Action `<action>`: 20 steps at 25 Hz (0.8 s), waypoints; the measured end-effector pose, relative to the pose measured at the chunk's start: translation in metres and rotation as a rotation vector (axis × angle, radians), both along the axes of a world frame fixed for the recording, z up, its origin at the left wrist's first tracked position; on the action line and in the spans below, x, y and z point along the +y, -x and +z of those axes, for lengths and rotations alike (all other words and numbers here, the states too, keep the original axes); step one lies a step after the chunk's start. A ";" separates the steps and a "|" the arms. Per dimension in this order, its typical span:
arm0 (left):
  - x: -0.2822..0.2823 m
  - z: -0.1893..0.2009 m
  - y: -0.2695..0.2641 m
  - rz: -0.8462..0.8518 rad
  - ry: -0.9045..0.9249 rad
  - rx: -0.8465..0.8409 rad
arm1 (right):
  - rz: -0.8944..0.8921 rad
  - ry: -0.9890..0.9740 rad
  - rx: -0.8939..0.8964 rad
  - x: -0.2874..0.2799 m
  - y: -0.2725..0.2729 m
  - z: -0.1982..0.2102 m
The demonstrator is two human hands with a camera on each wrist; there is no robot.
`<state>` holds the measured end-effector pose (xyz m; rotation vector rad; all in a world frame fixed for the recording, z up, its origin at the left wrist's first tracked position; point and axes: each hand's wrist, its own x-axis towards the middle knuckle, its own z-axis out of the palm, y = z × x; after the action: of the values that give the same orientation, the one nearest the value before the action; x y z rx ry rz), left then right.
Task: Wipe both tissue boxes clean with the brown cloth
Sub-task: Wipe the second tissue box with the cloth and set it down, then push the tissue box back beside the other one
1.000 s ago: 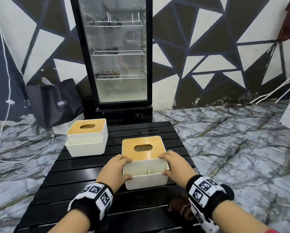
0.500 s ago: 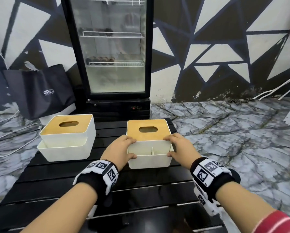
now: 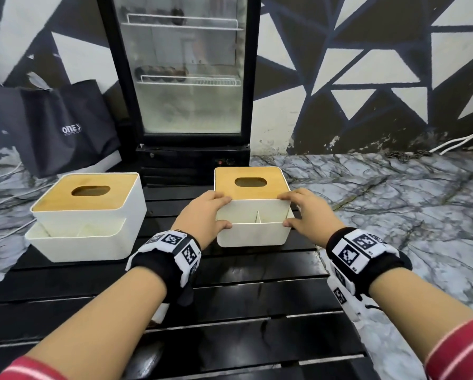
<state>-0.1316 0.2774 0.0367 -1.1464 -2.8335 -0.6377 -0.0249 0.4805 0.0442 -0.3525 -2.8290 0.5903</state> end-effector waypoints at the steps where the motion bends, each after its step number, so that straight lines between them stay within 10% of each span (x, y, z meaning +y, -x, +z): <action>1: 0.001 0.000 0.001 -0.001 -0.008 0.001 | -0.001 -0.003 0.007 0.001 0.000 0.000; 20: -0.017 0.003 -0.031 -0.056 0.226 0.065 | -0.007 0.012 -0.061 -0.017 -0.022 -0.002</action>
<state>-0.1003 0.2599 0.0398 -1.2555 -2.8834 -0.2807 -0.0029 0.4632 0.0422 -0.3887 -2.8822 0.6055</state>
